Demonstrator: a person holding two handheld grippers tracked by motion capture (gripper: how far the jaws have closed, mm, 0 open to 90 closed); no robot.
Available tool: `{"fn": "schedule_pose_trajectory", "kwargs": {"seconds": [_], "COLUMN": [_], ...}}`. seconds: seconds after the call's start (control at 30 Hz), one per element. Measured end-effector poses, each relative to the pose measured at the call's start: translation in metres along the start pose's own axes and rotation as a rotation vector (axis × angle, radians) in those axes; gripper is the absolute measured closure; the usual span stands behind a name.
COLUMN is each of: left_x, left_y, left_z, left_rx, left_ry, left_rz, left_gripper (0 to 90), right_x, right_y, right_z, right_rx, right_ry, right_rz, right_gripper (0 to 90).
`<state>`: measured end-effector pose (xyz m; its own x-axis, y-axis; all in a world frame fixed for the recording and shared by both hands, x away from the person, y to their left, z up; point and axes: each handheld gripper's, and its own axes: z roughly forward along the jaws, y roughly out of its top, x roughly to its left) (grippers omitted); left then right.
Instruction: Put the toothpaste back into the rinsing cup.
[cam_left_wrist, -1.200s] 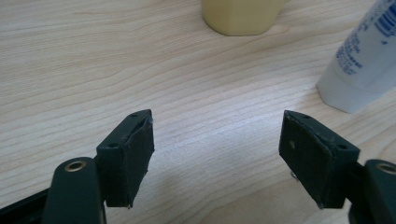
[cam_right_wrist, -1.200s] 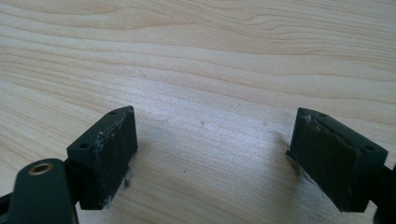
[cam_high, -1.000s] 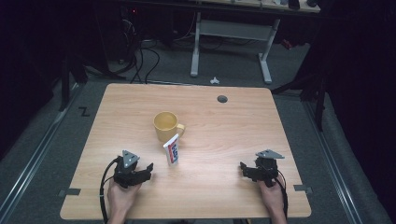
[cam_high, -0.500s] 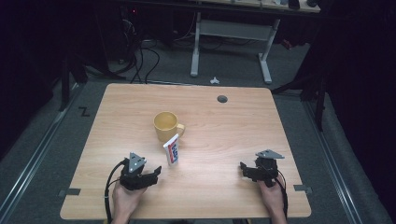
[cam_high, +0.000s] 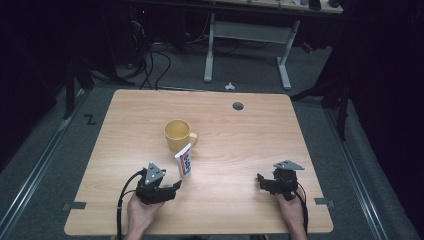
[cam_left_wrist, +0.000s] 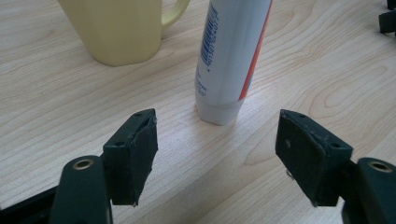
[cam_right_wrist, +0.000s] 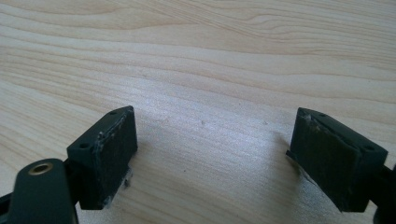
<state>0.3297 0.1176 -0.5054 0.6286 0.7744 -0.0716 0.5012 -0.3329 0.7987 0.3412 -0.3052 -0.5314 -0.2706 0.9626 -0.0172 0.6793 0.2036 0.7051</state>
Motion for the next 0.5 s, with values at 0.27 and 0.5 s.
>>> {"fn": "schedule_pose_trajectory", "kwargs": {"seconds": [0.27, 0.5], "left_x": [-0.004, -0.008], "left_y": [0.009, 0.02], "left_z": [0.002, 0.006], "left_rx": [-0.028, -0.038], "left_ry": [-0.008, -0.006], "left_rz": [-0.015, -0.002], "left_gripper": [34.6, 33.3], "right_x": [0.0, 0.0], "right_y": [0.0, 0.0], "right_z": [0.0, 0.0], "right_rx": [0.0, 0.001], "right_ry": [-0.001, -0.001], "right_rz": [0.001, 0.003], "right_gripper": [14.9, 14.9]}}
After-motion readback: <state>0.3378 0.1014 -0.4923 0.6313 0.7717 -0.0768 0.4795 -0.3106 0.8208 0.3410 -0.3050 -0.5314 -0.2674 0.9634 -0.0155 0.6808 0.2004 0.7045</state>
